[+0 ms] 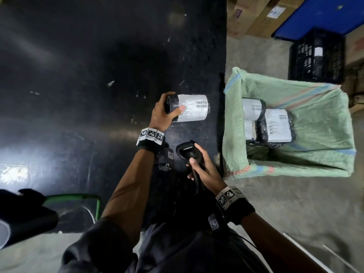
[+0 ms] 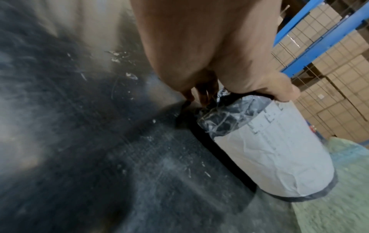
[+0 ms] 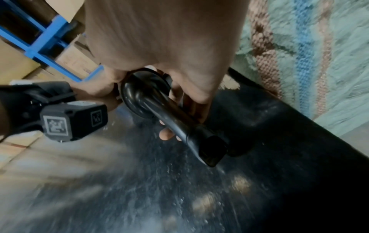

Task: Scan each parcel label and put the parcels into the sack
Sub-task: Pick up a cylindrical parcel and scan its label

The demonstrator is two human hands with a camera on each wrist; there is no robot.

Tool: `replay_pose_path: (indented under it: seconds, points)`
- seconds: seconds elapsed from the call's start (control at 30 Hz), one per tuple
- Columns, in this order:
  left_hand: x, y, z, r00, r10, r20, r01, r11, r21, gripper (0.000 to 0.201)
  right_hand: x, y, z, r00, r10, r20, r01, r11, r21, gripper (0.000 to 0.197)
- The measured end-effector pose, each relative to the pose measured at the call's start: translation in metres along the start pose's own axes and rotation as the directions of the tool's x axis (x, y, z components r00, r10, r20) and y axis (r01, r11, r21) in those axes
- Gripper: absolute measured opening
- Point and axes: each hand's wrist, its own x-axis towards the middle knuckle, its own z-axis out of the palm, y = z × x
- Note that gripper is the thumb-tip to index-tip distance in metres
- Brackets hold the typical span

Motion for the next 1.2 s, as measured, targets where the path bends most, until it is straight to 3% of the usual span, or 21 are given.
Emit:
replay_pose_path:
  seconds: [0.1, 0.27, 0.6, 0.7, 0.9, 1.0, 1.2]
  points:
    - [-0.012, 0.005, 0.002, 0.999, -0.007, -0.052, 0.001, 0.995, -0.101, 0.063, -0.008, -0.013, -0.011, 0.999, -0.033, -0.027, 0.032, 0.999, -0.024, 0.056]
    - [-0.031, 0.01, 0.008, 0.991, 0.01, -0.134, -0.027, 0.992, -0.123, 0.044, -0.027, -0.044, -0.032, 0.987, -0.16, -0.033, 0.16, 0.987, -0.001, 0.056]
    - [-0.064, 0.044, 0.032, 0.966, -0.002, -0.258, -0.064, 0.966, -0.25, 0.059, -0.062, -0.091, -0.081, 0.945, -0.316, -0.09, 0.322, 0.944, 0.07, 0.045]
    - [-0.071, 0.061, 0.042, 0.953, 0.008, -0.303, -0.084, 0.967, -0.24, 0.062, -0.074, -0.11, -0.098, 0.935, -0.338, -0.109, 0.35, 0.93, 0.116, 0.041]
    - [-0.087, 0.095, 0.063, 0.912, 0.067, -0.405, -0.181, 0.952, -0.248, 0.05, -0.091, -0.134, -0.127, 0.915, -0.389, -0.104, 0.4, 0.909, 0.121, 0.036]
    - [-0.09, 0.1, 0.07, 0.9, 0.091, -0.427, -0.212, 0.946, -0.245, 0.056, -0.096, -0.14, -0.135, 0.908, -0.41, -0.093, 0.419, 0.897, 0.138, 0.034]
    - [-0.092, 0.096, 0.069, 0.874, 0.128, -0.469, -0.216, 0.967, -0.138, 0.045, -0.094, -0.144, -0.139, 0.909, -0.406, -0.094, 0.416, 0.895, 0.162, 0.041]
